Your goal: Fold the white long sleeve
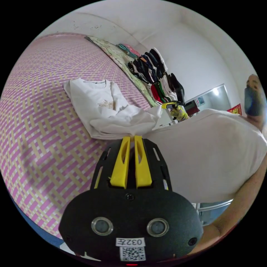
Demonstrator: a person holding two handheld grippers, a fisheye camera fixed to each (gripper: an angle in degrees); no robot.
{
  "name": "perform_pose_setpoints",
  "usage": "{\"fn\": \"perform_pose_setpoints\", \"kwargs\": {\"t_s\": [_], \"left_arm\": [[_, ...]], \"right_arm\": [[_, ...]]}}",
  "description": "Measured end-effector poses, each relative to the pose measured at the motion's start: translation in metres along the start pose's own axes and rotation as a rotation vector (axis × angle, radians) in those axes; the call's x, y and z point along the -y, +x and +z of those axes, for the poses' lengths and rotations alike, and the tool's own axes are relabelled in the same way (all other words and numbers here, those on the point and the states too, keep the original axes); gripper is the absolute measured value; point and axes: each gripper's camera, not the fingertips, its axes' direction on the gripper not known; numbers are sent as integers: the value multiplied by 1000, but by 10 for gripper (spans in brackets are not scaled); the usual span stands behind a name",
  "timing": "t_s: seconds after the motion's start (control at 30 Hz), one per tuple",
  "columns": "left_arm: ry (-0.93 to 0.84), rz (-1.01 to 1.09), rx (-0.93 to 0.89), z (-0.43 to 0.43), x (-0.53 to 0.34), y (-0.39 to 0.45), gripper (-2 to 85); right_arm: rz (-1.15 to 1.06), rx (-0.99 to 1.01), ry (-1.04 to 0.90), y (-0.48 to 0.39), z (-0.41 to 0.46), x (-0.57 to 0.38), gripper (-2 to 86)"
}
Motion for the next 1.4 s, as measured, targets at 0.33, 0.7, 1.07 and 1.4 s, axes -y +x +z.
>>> {"fn": "perform_pose_setpoints", "kwargs": {"t_s": [0.33,0.7,1.07,1.4], "left_arm": [[-109,-216,-150,-31,188,-186,4],[-27,-602,-302,59,222,-440,-15],[159,-561,-665,68,205,-493,-9],[289,-756,-440,90,186,-519,-11]], "right_arm": [[115,165,2,162,-14,147,-10],[492,334,31,394,93,215,-10],[558,471,64,455,130,197,-10],[564,287,195,434,157,172,8]]}}
